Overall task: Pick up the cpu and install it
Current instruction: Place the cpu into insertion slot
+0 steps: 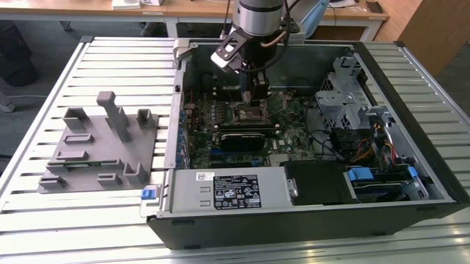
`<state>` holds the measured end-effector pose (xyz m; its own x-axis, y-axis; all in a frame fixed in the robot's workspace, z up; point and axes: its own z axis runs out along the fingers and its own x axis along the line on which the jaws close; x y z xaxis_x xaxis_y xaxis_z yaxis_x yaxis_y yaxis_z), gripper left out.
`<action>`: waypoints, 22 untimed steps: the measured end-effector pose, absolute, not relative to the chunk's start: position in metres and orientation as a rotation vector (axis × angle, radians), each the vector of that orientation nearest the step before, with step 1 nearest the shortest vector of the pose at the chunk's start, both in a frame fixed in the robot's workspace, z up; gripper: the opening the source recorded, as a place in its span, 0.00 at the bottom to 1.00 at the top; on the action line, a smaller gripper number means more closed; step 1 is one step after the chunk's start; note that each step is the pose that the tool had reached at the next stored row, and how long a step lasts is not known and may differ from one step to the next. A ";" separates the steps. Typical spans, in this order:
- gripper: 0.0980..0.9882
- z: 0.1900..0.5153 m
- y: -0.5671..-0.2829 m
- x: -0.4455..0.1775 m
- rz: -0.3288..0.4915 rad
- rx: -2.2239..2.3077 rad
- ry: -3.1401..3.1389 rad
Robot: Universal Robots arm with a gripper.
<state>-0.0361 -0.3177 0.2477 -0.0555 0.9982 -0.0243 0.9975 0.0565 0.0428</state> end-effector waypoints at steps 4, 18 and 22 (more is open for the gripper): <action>0.50 0.241 -0.318 -0.036 0.023 2.131 2.244; 0.50 0.224 -0.318 -0.039 0.022 2.154 2.222; 0.50 0.220 -0.318 -0.039 0.022 2.155 2.221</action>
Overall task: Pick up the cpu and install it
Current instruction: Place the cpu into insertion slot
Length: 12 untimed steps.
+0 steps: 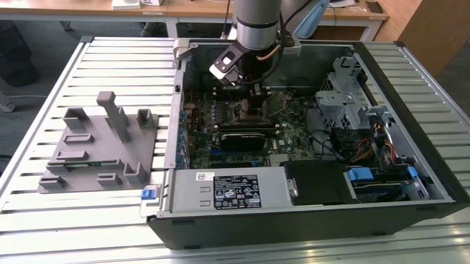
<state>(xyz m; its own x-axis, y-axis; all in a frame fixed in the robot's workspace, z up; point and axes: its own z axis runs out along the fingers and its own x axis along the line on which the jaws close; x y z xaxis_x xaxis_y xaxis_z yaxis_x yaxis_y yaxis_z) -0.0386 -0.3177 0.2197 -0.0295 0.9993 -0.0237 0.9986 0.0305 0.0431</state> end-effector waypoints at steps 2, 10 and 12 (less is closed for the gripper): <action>0.50 0.217 -0.318 -0.039 0.022 2.155 2.221; 0.50 0.211 -0.318 -0.039 0.022 2.170 2.206; 0.50 0.210 -0.318 -0.040 0.022 2.172 2.204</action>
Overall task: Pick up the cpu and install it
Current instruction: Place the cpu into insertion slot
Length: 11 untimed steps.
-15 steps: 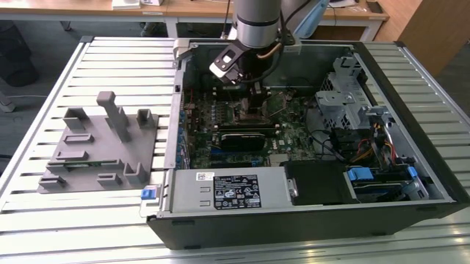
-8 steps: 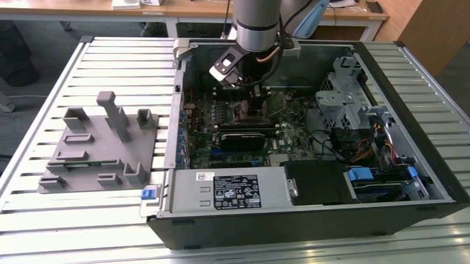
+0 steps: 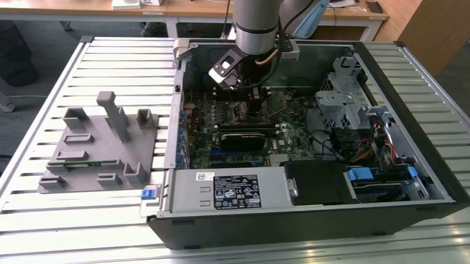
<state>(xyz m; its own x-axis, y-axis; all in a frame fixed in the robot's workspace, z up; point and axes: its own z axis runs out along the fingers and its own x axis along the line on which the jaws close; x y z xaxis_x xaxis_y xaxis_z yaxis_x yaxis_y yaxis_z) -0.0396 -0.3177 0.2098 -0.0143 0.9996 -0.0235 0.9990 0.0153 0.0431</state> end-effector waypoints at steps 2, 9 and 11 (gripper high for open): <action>0.50 0.209 -0.318 -0.040 0.022 2.183 2.193; 0.50 0.204 -0.317 -0.040 0.021 2.189 2.187; 0.50 0.203 -0.317 -0.040 0.022 2.190 2.187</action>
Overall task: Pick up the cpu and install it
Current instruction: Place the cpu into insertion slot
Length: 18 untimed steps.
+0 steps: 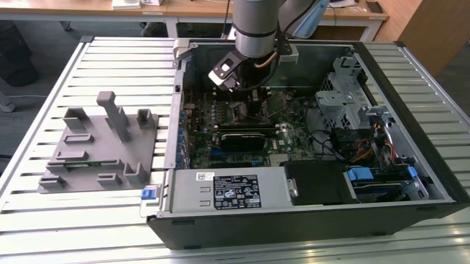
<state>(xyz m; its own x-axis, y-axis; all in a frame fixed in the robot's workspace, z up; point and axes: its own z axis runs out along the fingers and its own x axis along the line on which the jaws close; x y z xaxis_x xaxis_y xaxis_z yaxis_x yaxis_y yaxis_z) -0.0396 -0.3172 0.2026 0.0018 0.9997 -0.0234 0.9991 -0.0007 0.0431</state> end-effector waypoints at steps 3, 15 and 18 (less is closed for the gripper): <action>0.50 0.201 -0.317 -0.040 0.022 2.189 2.187; 0.50 0.195 -0.316 -0.040 0.022 2.189 2.187; 0.50 0.194 -0.316 -0.040 0.022 2.190 2.187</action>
